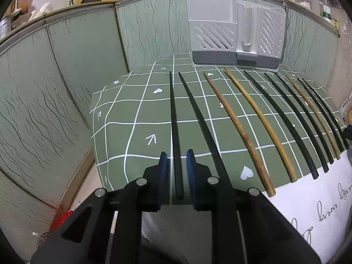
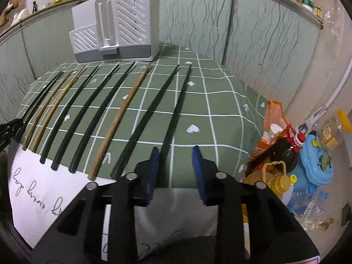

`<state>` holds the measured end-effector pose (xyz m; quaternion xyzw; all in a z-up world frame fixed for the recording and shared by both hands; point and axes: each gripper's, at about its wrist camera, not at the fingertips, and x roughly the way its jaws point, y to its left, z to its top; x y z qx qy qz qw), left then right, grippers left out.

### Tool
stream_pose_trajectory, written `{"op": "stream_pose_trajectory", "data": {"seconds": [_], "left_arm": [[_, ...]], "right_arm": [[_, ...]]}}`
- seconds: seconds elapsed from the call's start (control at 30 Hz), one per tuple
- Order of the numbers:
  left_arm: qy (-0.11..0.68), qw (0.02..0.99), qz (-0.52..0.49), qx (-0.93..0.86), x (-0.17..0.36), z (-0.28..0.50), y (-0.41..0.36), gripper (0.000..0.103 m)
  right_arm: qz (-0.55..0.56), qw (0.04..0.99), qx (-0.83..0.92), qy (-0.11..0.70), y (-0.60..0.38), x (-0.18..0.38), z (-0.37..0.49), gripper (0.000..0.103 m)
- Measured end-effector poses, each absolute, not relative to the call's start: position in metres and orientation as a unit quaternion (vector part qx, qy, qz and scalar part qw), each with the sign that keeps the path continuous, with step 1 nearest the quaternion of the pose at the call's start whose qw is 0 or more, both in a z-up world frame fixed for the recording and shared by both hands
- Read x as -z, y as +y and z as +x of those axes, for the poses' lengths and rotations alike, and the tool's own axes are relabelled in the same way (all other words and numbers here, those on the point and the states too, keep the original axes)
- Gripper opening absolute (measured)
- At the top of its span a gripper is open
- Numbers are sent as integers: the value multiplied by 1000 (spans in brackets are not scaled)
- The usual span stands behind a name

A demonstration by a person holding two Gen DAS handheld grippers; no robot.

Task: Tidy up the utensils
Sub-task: 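Close the left gripper on a black chopstick while the right gripper grasps another black chopstick, then lift both held black chopsticks and carry them toward the white utensil holder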

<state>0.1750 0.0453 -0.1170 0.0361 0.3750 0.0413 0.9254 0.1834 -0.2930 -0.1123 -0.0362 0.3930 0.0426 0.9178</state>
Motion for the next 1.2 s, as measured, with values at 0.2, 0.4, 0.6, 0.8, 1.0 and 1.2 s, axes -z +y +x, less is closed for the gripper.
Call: {"op": "stream_pose_trajectory", "data": {"seconds": [0.2, 0.4, 0.6, 0.8, 1.0, 1.2], "left_arm": [[372, 927, 23, -41, 117, 176, 48, 18], [371, 928, 18, -42, 117, 176, 49, 18], [368, 928, 0, -52, 116, 178, 53, 8], [364, 931, -3, -42, 103, 173, 57, 8], [349, 936, 0, -37, 76, 160, 68, 8], [333, 942, 1, -27, 54, 151, 75, 8]], "right_arm": [[-53, 912, -39, 404, -278, 119, 188, 21], [-23, 919, -2, 393, -282, 123, 187, 9], [3, 920, -2, 391, -290, 122, 188, 6], [9, 927, -15, 375, -298, 100, 176, 6], [15, 932, -21, 363, -312, 77, 165, 6], [6, 931, -24, 364, -316, 67, 160, 6]]}}
